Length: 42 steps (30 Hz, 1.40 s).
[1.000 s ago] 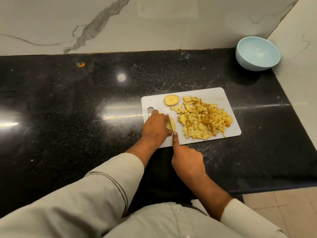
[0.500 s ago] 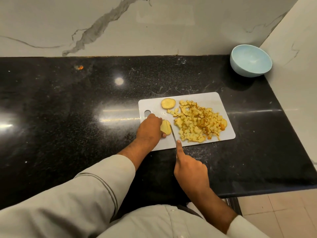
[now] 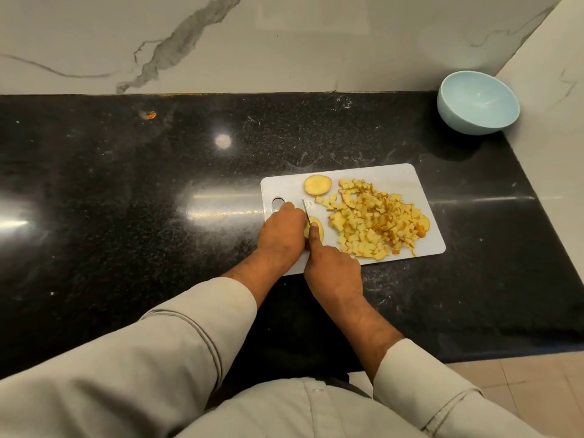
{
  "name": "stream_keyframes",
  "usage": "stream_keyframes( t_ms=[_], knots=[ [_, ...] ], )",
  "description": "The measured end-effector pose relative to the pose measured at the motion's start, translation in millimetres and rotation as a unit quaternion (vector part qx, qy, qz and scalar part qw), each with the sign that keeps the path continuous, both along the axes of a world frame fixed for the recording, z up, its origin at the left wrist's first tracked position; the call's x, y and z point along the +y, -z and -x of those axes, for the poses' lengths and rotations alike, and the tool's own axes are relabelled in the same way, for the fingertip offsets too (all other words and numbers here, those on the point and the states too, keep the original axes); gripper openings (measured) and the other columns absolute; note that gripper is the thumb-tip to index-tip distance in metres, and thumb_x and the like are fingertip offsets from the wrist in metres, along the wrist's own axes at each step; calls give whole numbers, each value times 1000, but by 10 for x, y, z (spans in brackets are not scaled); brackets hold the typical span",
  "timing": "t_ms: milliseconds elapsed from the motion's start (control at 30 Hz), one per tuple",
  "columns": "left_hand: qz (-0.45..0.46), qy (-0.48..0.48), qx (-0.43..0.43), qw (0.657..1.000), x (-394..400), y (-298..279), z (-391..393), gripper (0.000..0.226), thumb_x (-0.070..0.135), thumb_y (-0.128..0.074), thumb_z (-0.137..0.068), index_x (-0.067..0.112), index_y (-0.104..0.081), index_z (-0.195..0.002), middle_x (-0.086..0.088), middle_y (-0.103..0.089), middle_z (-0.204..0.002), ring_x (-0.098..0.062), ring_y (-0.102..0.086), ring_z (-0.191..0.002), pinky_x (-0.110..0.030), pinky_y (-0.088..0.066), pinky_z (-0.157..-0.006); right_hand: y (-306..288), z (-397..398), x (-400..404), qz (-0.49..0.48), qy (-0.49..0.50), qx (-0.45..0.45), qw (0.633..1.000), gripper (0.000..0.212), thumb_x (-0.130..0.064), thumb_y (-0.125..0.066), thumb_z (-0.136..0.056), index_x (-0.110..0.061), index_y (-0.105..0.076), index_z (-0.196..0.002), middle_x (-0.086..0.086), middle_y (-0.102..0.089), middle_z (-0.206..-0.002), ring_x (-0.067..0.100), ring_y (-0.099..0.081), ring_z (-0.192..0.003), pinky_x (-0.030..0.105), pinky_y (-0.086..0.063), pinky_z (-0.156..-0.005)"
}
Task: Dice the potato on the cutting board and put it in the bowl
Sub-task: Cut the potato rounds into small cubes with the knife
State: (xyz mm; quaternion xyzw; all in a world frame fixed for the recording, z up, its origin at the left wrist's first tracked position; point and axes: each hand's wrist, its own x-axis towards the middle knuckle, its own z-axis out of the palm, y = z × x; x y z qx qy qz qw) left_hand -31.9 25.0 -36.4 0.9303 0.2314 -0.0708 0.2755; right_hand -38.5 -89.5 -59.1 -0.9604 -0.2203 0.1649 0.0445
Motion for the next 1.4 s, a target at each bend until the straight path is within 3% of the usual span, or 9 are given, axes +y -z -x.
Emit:
stream_keyframes(
  t_ms=[167,267,633,800,867,1000,1100,1200,1400],
  knots=[
    [-21,49,23,998,53,30,-27,14,21,-64,-87,8,-61,-81,3,-26,-74,-34,-61,-81,-40,-54,-70,-26,60,-69,21,-7,15,1000,72,-19,-36,-93,-26,3,-153,5,-61,-89,23,-47,-64,32,-29,-56],
    [-23,58,47,997,83,26,-48,25,27,-76,-79,7,-65,-89,4,-23,-73,-31,-61,-84,-40,-54,-76,-41,238,-216,22,-10,22,999,74,-21,-37,-93,-27,7,-153,2,-58,-83,24,-56,-69,32,-32,-57],
    [25,31,0,999,88,100,64,35,22,-78,-77,4,-65,-104,-13,-63,-98,-32,-61,-93,-37,-51,-79,-128,676,-636,-5,4,-1,1000,66,-30,-31,-99,-33,8,-152,-8,-43,-74,19,-62,-71,32,-37,-57],
    [24,21,2,999,109,78,102,8,12,-68,-84,4,-70,-83,-8,-66,-78,-25,-65,-78,-32,-52,-71,-203,361,-342,-35,13,-29,999,65,-31,-34,-98,-33,0,-153,-4,-41,-68,26,-62,-71,34,-35,-56],
    [26,13,5,1000,98,40,100,12,10,-67,-84,4,-66,-73,-5,-62,-70,-25,-65,-73,-31,-52,-67,-180,256,-204,-43,14,-28,999,64,-31,-33,-97,-32,-3,-153,-3,-38,-67,27,-61,-73,34,-34,-56],
    [46,-9,-2,999,79,-21,84,32,9,-66,-85,14,-46,-61,-13,-65,-82,-30,-66,-72,-41,-56,-70,-95,136,-32,-29,4,-7,1000,62,-27,-32,-97,-29,-5,-154,-1,-36,-68,27,-53,-70,34,-33,-57],
    [26,-9,-6,1000,64,-43,85,34,8,-63,-87,15,-42,-62,-15,-63,-84,-33,-64,-74,-44,-56,-69,-36,103,14,-12,-2,1,1000,63,-23,-32,-97,-27,-5,-154,-3,-32,-64,22,-42,-61,33,-30,-54],
    [15,5,4,1000,65,-40,85,29,11,-60,-89,8,-53,-61,-12,-60,-74,-32,-62,-71,-38,-53,-65,-3,116,7,0,0,6,1000,67,-23,-33,-95,-28,-1,-153,-4,-31,-62,19,-38,-58,32,-27,-52],
    [-13,38,22,999,110,-34,77,13,21,-70,-83,9,-69,-77,-4,-52,-67,-28,-61,-73,-34,-52,-67,-34,298,-123,16,-12,17,1000,73,-21,-36,-93,-28,5,-153,-1,-47,-70,22,-48,-62,32,-29,-53]
  ],
)
